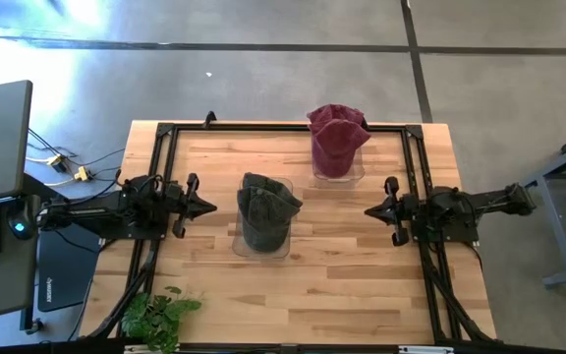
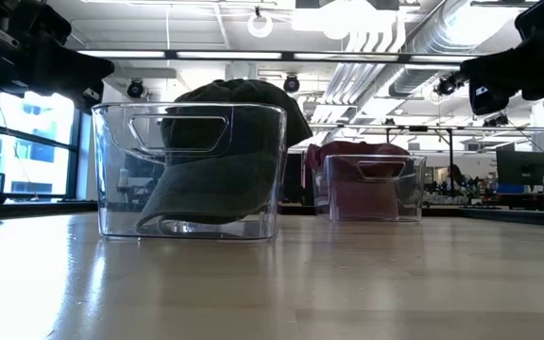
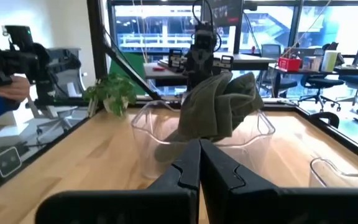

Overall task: Pick & Place hat
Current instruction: Return to Home Position

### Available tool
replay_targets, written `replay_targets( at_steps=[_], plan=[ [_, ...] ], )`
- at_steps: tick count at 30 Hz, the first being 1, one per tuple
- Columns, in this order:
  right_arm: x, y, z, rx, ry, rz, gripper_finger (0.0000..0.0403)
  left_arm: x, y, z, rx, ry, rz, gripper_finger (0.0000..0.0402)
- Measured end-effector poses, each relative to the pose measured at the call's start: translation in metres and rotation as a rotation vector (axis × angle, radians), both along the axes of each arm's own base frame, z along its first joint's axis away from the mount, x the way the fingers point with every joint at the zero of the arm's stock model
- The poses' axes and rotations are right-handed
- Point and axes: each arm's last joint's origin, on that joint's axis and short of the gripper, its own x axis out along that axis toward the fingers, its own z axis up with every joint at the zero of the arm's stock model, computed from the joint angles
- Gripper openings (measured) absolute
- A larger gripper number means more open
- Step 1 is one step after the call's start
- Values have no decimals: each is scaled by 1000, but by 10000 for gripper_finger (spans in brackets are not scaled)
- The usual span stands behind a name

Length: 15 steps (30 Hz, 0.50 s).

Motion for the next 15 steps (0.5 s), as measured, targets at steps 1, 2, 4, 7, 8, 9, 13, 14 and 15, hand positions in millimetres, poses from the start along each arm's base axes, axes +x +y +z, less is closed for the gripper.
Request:
replay_targets(
  at_steps=[1,2,4,7,8,9,13,14,15],
  plan=[
    [0,0,0,-1,-3,0,0,0,0,0,0,-2,2,0],
    [0,0,0,-3,-2,-2,0,0,0,0,1,0,5,0],
    [0,0,0,-19,0,0,0,0,0,-1,12,5,17,0],
    [0,0,0,-30,-1,-7,0,0,1,0,29,2,26,0],
    [0,0,0,-27,-3,-13,0,0,1,-1,28,3,32,0],
    [0,-1,0,-24,-3,-17,0,0,1,-1,26,3,40,0],
    [0,0,0,-33,-3,-12,3,0,2,-1,23,7,82,0],
    [0,0,0,-33,-3,-10,5,0,3,-1,22,8,91,0],
    [0,0,0,-32,-3,-9,7,0,3,-1,22,12,97,0]
  ],
)
